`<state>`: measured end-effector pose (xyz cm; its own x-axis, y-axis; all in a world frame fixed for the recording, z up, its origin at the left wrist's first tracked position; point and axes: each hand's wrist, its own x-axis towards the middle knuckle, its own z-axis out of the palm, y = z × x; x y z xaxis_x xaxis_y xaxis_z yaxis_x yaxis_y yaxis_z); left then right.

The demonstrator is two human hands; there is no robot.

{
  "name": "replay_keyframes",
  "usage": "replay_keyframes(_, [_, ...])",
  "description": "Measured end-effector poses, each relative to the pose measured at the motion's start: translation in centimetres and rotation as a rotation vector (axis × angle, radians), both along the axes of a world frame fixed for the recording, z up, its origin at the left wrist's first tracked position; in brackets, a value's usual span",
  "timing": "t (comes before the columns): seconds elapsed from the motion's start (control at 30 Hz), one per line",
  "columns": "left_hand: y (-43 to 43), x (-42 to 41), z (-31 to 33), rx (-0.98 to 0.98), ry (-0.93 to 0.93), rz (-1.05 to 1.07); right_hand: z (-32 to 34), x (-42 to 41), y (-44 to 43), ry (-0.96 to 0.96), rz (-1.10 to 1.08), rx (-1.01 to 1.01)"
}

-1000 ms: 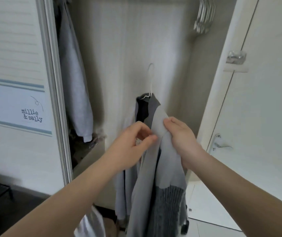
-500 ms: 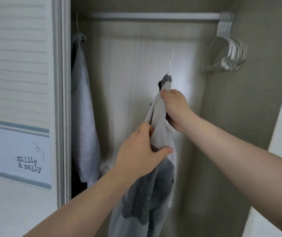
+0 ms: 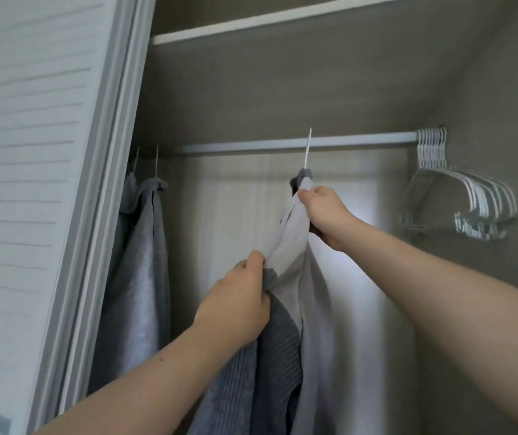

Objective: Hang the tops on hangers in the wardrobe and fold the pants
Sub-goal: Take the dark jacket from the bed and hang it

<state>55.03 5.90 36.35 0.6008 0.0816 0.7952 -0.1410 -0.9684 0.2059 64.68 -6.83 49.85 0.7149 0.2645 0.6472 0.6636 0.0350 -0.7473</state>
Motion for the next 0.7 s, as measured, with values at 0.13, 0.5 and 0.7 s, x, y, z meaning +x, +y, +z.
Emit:
replay_keyframes(0.13, [0.6, 2.9, 2.9, 0.041, -0.02, 0.054, 2.8, 3.4, 0.7, 0.009, 0.005, -0.012])
replay_keyframes(0.5, [1.7, 6.7, 5.3, 0.104, 0.019, 0.11, 4.9, 9.3, 1.2, 0.033, 0.005, -0.054])
replay_keyframes(0.7, [2.2, 7.0, 4.1, 0.112, 0.049, 0.151, 3.8, 8.6, 1.6, 0.013, -0.042, -0.062])
